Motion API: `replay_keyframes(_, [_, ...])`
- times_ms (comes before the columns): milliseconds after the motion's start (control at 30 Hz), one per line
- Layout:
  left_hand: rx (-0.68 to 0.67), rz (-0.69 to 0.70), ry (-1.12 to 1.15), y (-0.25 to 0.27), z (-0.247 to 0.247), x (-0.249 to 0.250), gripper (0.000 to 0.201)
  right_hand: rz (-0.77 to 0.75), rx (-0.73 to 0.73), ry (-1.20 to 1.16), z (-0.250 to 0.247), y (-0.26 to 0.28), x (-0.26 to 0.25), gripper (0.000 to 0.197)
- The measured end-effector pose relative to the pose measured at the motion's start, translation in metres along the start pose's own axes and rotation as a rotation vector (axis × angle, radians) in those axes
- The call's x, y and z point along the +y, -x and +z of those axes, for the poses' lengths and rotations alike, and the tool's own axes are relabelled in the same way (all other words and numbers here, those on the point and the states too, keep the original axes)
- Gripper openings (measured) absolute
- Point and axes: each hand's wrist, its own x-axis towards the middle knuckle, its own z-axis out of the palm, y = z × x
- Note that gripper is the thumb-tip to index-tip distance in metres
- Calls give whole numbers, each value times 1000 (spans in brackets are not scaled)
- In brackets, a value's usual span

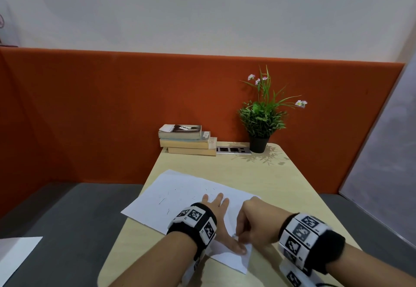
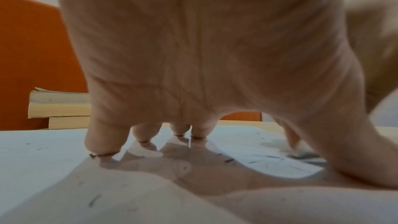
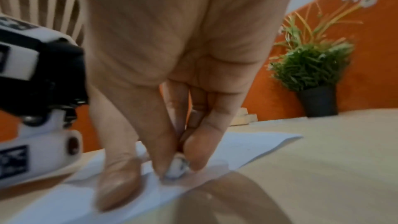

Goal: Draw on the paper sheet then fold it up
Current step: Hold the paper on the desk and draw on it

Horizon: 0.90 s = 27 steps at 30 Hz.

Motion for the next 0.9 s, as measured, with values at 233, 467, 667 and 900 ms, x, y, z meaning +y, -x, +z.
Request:
replay_keyframes(233, [-29,11,26,4,-2,-2,136,124,153,11,-17,-37,21,14])
replay_keyframes(467, [-48,90,-4,8,1,-27,128,156,175,25,-12,-38,19,11])
replay_keyframes(667, [-61,86,-32,9,1,-28,129,56,97,-36,-2,-6,-8,16])
replay_keyframes(900, [-70,77,-61,11,4,-27,135,-41,17,-70,1,6,-28,10])
